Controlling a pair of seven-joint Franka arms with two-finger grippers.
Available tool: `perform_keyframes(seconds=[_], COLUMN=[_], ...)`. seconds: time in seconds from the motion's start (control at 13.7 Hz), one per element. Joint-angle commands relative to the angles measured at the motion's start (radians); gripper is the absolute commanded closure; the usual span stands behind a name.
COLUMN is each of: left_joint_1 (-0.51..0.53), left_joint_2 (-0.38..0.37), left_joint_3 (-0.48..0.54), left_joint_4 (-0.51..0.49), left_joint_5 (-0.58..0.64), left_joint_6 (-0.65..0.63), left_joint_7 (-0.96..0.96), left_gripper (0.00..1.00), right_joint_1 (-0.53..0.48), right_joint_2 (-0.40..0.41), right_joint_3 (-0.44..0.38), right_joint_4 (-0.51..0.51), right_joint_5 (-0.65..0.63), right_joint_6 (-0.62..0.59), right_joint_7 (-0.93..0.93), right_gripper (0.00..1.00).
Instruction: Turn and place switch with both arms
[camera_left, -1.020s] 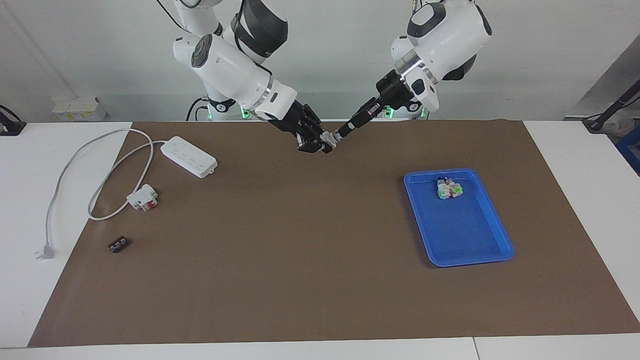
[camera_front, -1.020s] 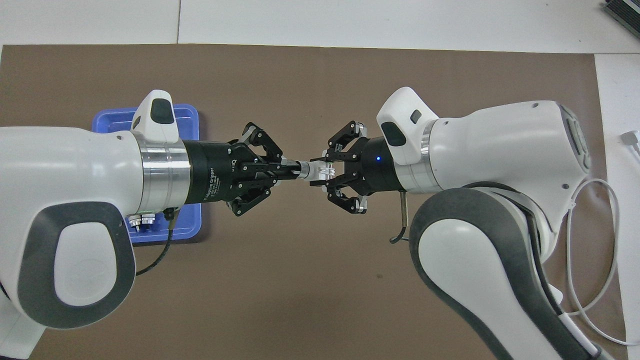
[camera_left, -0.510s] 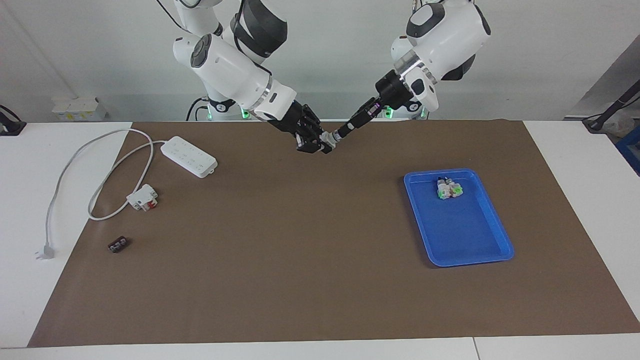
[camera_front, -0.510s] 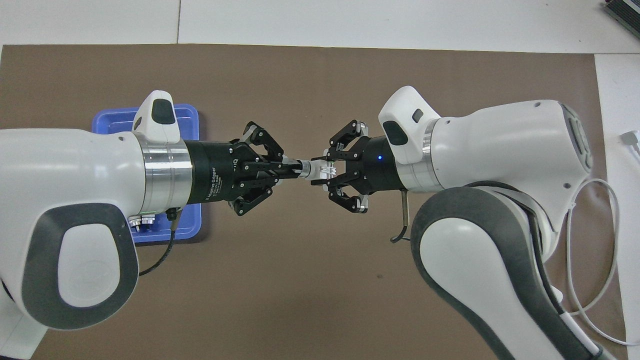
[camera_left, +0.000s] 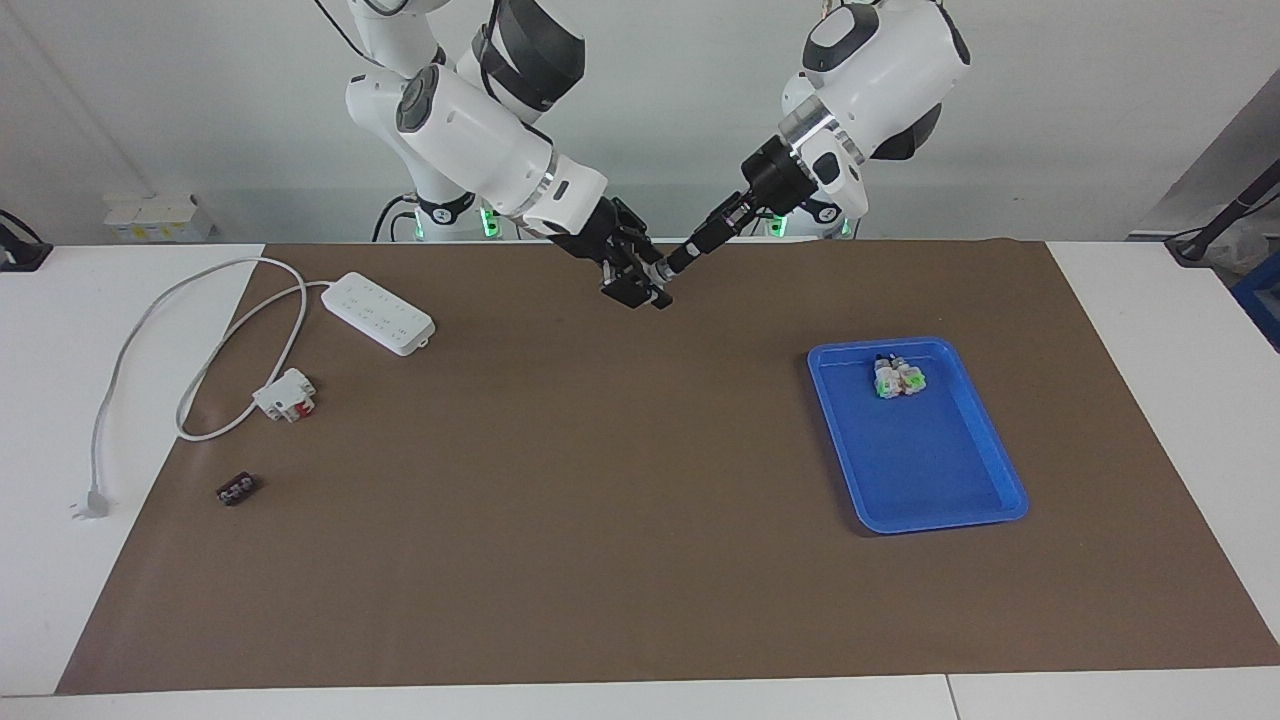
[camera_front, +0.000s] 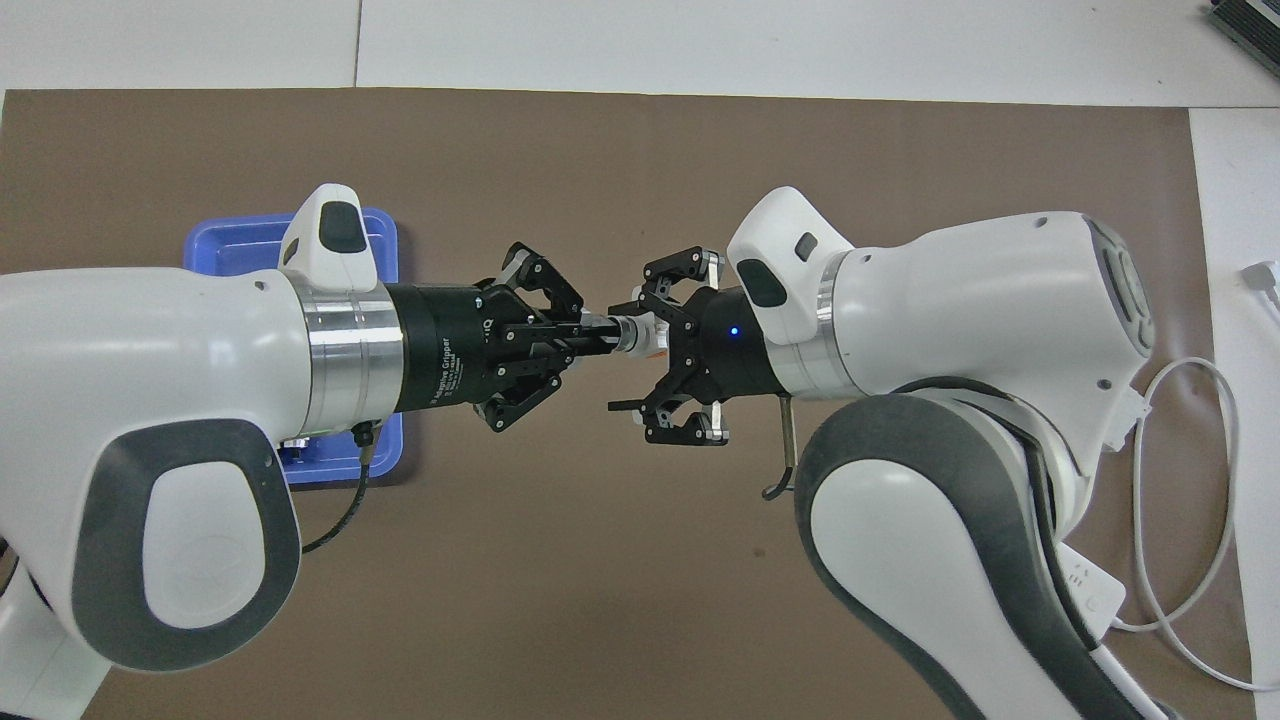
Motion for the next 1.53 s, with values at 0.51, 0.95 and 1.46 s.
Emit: perform_keyframes(seconds=[0.51,0.95,1.46], left_joint_1=[0.0,0.072,0.297], left_joint_2=[-0.015,-0.051,-0.101], left_joint_3=[0.006,0.01,0.01], left_joint_4=[-0.036,-0.111,-0.243], left_joint_5=[0.128,0.321,0.547], left_joint_6=[0.022,-0.035,-0.097], left_joint_7=[0.147,0.38,0.854], left_gripper=[1.0,1.0,1.0], right_joint_1=[-0.003,-0.003,0.004], right_joint_2=[-0.015,-0.041,-0.041], right_joint_3=[-0.018,-0.119,-0.182], right_joint_4=[-0.014,-0.009,0.035], right_joint_5=[-0.025,-0.175,-0.484], right_joint_6=[-0.013,-0.137,-0.131], right_joint_7=[0.021,0.069,0.533], right_gripper=[0.0,0.0,0.0])
